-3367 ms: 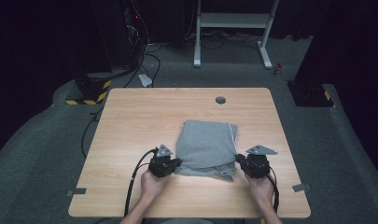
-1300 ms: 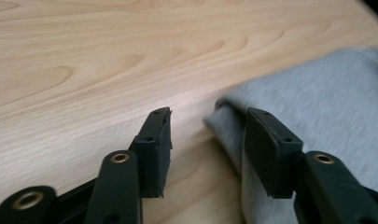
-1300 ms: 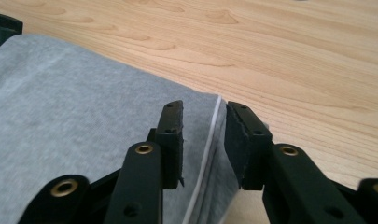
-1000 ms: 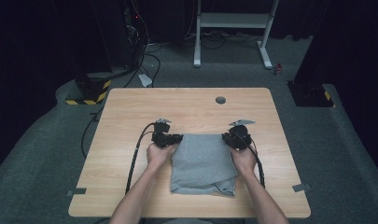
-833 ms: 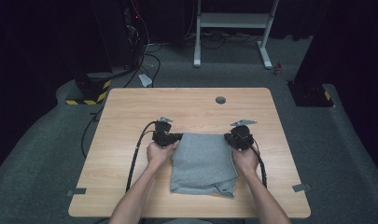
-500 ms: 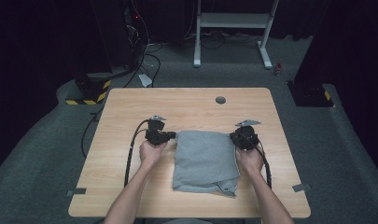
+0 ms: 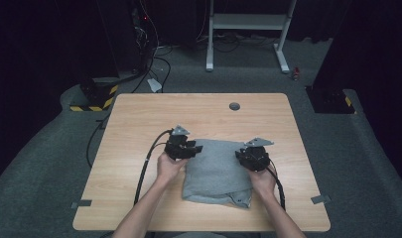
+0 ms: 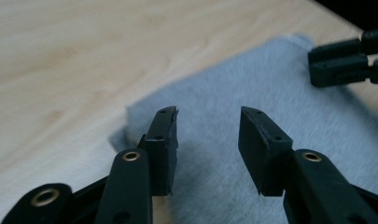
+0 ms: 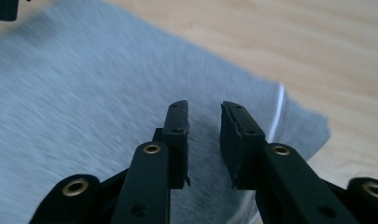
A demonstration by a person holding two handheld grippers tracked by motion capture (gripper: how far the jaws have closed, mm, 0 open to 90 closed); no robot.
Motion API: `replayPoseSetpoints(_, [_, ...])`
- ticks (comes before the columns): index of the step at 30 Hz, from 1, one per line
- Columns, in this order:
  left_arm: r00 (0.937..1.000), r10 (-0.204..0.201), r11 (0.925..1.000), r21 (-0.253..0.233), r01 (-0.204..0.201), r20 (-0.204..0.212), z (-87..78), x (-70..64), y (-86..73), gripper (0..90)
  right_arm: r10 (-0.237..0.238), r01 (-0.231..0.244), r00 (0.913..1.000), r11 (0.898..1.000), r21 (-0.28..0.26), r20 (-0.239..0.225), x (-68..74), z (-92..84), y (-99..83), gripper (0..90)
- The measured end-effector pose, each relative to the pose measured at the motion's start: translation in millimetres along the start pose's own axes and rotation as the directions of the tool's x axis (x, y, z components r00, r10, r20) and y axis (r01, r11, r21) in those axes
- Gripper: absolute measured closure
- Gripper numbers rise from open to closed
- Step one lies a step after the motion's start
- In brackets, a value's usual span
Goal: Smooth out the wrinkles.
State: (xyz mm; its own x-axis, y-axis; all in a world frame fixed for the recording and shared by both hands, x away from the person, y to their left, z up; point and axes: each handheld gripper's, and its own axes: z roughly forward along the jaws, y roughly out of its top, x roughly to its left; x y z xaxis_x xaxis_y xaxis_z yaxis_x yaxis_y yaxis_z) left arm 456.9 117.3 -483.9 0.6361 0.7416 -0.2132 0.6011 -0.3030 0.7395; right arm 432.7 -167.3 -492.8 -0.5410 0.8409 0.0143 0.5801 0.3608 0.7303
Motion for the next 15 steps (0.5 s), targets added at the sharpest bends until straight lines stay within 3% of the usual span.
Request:
replayPoseSetpoints(2, [0.9985, -0.036, 0.9977, 0.055, 0.039, -0.040, 13.7, 8.4, -10.3, 55.9, 0.035, -0.035, 0.9994, 0.999, 0.020, -0.002, -7.5, 5.1, -8.0, 71.5])
replayPoseSetpoints(3, [0.9975, -0.061, 0.9961, 0.062, 0.063, -0.036, 16.1, 11.9, -14.4, 52.9, 0.074, -0.073, 0.9972, 0.997, 0.016, -0.011, -15.1, 1.6, -13.9, 71.2])
replayPoseSetpoints(4, [0.9947, -0.100, 0.9934, 0.053, 0.101, -0.021, 16.2, 16.1, -19.0, 52.9, 0.074, -0.073, 0.9972, 0.997, 0.016, -0.011, -15.1, 1.6, -13.9, 71.2])
replayPoseSetpoints(6, [0.9907, -0.133, 0.9900, 0.043, 0.134, -0.029, 10.4, 20.5, -22.5, 49.3, 0.054, -0.054, 0.9985, 0.998, 0.020, 0.012, -15.9, -3.9, -16.6, 68.4])
replayPoseSetpoints(7, [0.9910, -0.126, 0.9909, 0.042, 0.128, -0.043, 6.1, 18.3, -22.0, 48.5, 0.046, -0.047, 0.9985, 0.999, 0.027, 0.030, -16.2, -5.8, -17.0, 66.0])
replayPoseSetpoints(9, [0.9932, -0.103, 0.9947, -0.006, 0.102, -0.054, -6.3, 7.7, -20.7, 46.6, 0.060, -0.061, 0.9977, 0.998, 0.010, 0.031, -17.0, -11.8, -17.2, 63.9])
replayPoseSetpoints(10, [0.9967, -0.073, 0.9965, -0.045, 0.071, -0.036, -17.2, -6.5, -19.1, 44.3, 0.054, -0.053, 0.9984, 0.998, -0.037, 0.016, -11.7, -19.1, -15.8, 63.6])
replayPoseSetpoints(11, [0.9986, -0.042, 0.9980, -0.049, 0.040, -0.032, -19.8, -14.1, -18.7, 43.8, 0.036, -0.036, 0.9993, 0.998, -0.056, 0.002, -6.4, -21.9, -14.6, 63.2])
replayPoseSetpoints(12, [0.9986, -0.042, 0.9980, -0.049, 0.040, -0.032, -19.8, -14.1, -18.7, 43.5, 0.036, -0.036, 0.9993, 0.998, -0.056, 0.002, -6.4, -21.9, -14.6, 63.2])
replayPoseSetpoints(14, [0.9994, 0.016, 0.9997, -0.017, -0.016, -0.031, -15.8, -28.1, -20.4, 43.4, -0.012, 0.011, 0.9990, 0.999, -0.041, -0.042, 11.8, -18.7, -14.1, 61.5])
replayPoseSetpoints(15, [0.9979, 0.047, 0.9988, 0.019, -0.046, -0.045, -10.5, -32.4, -22.2, 43.4, -0.012, 0.011, 0.9990, 0.999, -0.041, -0.042, 11.8, -18.7, -14.1, 61.5])
